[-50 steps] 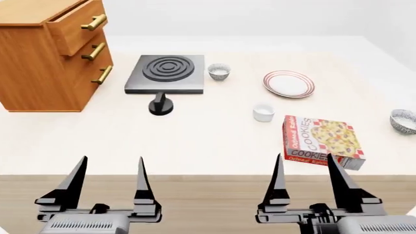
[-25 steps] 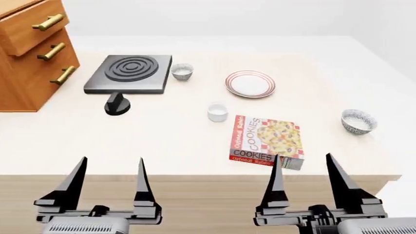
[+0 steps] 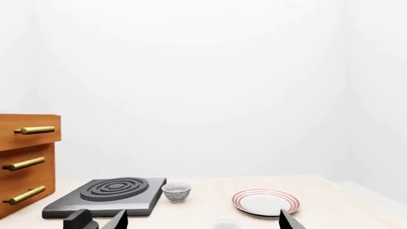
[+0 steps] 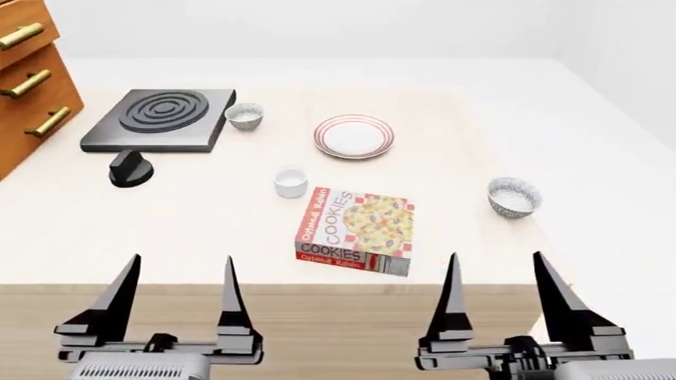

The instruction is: Pick the akita bowl next to the cookies box and place it on the plate.

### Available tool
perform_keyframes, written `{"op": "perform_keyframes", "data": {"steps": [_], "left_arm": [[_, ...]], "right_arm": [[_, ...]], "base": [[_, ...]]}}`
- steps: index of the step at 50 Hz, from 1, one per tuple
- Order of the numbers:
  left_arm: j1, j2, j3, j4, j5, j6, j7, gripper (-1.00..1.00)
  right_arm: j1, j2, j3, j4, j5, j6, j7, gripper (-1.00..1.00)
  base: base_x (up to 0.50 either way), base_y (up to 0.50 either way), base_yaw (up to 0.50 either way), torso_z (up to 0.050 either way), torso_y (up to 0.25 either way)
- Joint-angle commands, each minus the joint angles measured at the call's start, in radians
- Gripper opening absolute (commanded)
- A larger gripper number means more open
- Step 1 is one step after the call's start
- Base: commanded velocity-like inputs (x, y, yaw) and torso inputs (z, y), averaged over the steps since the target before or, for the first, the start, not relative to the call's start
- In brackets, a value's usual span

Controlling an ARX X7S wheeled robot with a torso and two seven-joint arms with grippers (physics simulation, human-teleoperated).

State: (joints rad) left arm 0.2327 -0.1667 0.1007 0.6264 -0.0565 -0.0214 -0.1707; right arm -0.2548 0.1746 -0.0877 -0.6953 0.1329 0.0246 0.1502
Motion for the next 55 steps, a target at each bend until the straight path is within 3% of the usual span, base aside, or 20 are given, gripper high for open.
{"op": "perform_keyframes", "data": {"steps": [1, 46, 55], "left_arm": [[-0.01, -0.007, 0.007, 0.005, 0.0, -0.014, -0.017, 1.0], [-0.009, -0.04, 0.025, 0.005, -0.019, -0.008, -0.053, 1.0], [-0.013, -0.046, 0.027, -0.001, -0.024, -0.007, -0.059, 1.0]], "right_arm": [[0.002, 0.009, 0.008, 0.007, 0.026, -0.017, 0.009, 1.0], [0.006, 0.04, -0.016, 0.025, 0.056, -0.051, 0.027, 1.0], [0.018, 0.051, -0.019, -0.004, 0.073, -0.007, 0.037, 1.0]], "base": [[0.0, 0.0, 0.0, 0.0, 0.0], [0.48, 0.0, 0.0, 0.0, 0.0], [0.0, -0.19, 0.0, 0.0, 0.002]]}}
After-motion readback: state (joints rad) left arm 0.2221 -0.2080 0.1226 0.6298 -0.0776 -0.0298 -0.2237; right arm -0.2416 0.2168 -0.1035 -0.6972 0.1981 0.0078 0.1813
